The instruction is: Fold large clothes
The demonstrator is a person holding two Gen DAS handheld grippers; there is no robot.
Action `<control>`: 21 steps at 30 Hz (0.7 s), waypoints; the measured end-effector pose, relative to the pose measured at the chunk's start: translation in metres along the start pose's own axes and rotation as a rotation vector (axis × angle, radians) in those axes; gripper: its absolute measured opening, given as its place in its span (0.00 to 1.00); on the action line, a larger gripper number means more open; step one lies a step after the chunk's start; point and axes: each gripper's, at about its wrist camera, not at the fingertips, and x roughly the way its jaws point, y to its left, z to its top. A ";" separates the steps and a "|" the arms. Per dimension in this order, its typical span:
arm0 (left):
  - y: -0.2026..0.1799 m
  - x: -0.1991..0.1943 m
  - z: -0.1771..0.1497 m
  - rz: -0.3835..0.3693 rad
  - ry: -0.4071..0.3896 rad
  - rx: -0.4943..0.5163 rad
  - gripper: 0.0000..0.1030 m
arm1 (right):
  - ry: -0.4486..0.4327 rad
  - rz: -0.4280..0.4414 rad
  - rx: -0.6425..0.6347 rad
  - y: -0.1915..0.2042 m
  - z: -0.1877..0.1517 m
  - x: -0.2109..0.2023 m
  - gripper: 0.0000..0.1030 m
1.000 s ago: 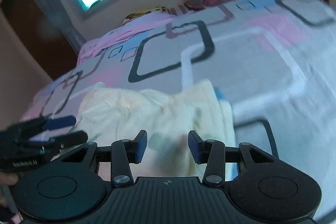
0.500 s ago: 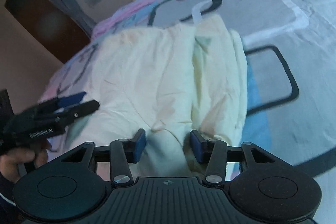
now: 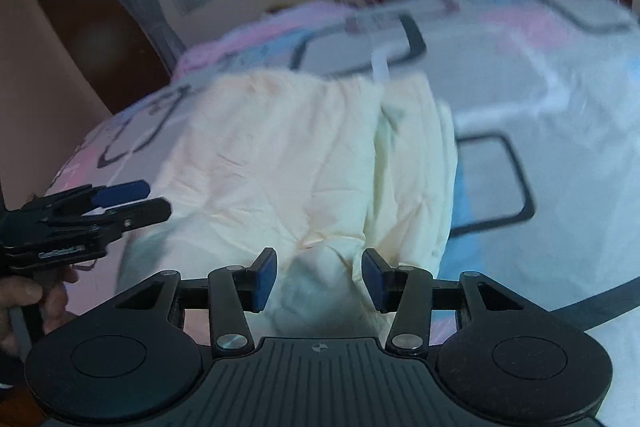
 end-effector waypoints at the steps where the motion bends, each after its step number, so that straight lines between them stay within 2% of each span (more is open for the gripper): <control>1: -0.002 -0.006 -0.003 -0.010 0.002 -0.006 0.60 | 0.001 0.019 -0.009 0.003 -0.003 -0.004 0.46; 4: -0.012 -0.014 -0.019 -0.019 0.047 -0.008 0.59 | 0.037 0.011 -0.070 0.011 -0.020 0.002 0.46; 7: -0.012 -0.007 -0.039 0.011 0.099 -0.005 0.63 | 0.136 -0.039 -0.061 0.007 -0.038 0.024 0.45; 11: -0.009 -0.006 -0.040 0.018 0.115 -0.012 0.61 | 0.133 -0.032 -0.051 0.006 -0.036 0.023 0.46; 13: -0.005 -0.012 -0.034 0.013 0.103 -0.031 0.57 | 0.079 -0.026 -0.038 0.002 -0.027 0.009 0.46; 17: 0.017 -0.024 -0.012 0.024 0.013 -0.096 0.57 | -0.061 -0.031 0.004 -0.013 0.003 -0.014 0.45; 21: 0.040 0.003 0.023 0.062 -0.050 -0.139 0.56 | -0.132 -0.061 -0.008 -0.017 0.042 0.002 0.45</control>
